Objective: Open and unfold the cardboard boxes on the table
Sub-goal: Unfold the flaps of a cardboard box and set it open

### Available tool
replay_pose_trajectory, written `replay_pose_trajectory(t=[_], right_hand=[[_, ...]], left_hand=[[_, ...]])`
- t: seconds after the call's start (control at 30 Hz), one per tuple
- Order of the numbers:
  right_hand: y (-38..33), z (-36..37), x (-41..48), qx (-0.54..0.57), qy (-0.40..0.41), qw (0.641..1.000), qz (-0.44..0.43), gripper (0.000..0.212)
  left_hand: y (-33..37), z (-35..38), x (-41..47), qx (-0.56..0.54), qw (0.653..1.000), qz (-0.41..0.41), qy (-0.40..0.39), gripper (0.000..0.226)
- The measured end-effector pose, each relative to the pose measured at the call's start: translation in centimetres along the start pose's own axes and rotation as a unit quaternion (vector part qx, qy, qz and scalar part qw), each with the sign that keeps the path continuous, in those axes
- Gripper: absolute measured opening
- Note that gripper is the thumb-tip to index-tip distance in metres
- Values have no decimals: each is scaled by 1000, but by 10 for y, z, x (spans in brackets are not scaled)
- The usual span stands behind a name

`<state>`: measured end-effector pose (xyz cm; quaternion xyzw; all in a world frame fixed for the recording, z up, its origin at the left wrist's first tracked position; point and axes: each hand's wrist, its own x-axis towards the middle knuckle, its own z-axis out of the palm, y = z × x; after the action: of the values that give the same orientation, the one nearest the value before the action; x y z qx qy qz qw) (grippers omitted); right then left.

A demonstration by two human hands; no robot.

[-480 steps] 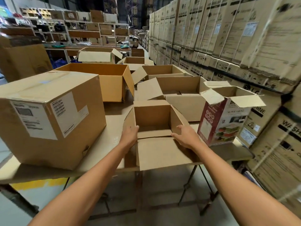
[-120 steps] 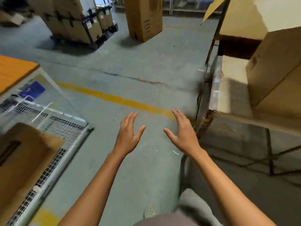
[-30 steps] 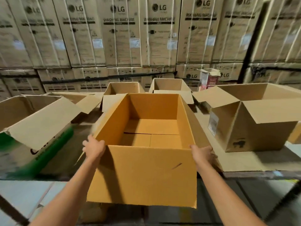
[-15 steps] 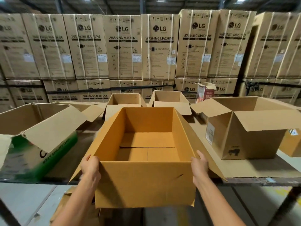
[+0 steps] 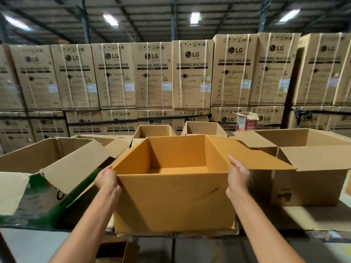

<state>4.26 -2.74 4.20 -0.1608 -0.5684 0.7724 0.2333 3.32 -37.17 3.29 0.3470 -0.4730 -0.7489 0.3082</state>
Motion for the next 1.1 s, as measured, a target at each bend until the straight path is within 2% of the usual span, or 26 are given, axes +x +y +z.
replay_pose_trajectory(t=[0.07,0.17,0.27,0.33,0.43,0.47,0.53,0.57,0.63,0.67,0.7,0.77,0.83,0.87,0.9,0.97,1.03,1.1], right_hand=[[4,9,9,4,-29,1000,8,37],[28,12,24,-66,-73,993,69,48],[70,-5,21,-143,-158,966,146,77],[90,-16,14,-182,-195,952,152,90],[100,-23,19,-253,-193,938,139,97],[100,-23,24,-309,-188,924,123,97],[84,-20,24,-481,-162,857,84,84],[72,-17,21,-568,-136,810,52,72],[50,-8,9,-685,-93,722,-21,53],[44,-3,4,-702,-96,702,-66,47],[40,4,-2,-697,-120,697,-116,47],[44,20,-11,-657,-239,688,-195,54],[66,30,-23,-648,-347,645,-210,59],[80,33,-27,-656,-361,624,-223,61],[93,33,-29,-666,-347,612,-249,62],[111,31,-35,-667,-282,623,-297,60],[117,32,-39,-671,-237,633,-303,61],[117,37,-43,-682,-231,630,-293,64]], left_hand=[[-1,4,10,7,1000,9,-15,27],[-21,1,37,106,991,26,-73,31],[-53,-20,56,220,966,1,-134,37],[-75,-35,66,267,950,1,-161,40],[-79,-42,63,296,940,11,-168,44],[-74,-41,59,314,935,14,-165,46],[-65,-41,48,370,916,27,-151,51],[-60,-41,41,425,894,52,-133,55],[-54,-40,19,565,809,125,-100,66],[-54,-38,8,608,768,174,-99,68],[-56,-35,0,629,734,227,-117,69],[-62,-25,-10,657,656,305,-213,72],[-69,-17,-9,686,577,321,-306,73],[-72,-14,-8,699,550,317,-328,72],[-77,-12,-6,711,534,319,-328,69],[-87,-12,-5,719,526,347,-292,61],[-97,-14,-5,711,533,381,-255,54],[-103,-19,-3,709,528,401,-239,52]])
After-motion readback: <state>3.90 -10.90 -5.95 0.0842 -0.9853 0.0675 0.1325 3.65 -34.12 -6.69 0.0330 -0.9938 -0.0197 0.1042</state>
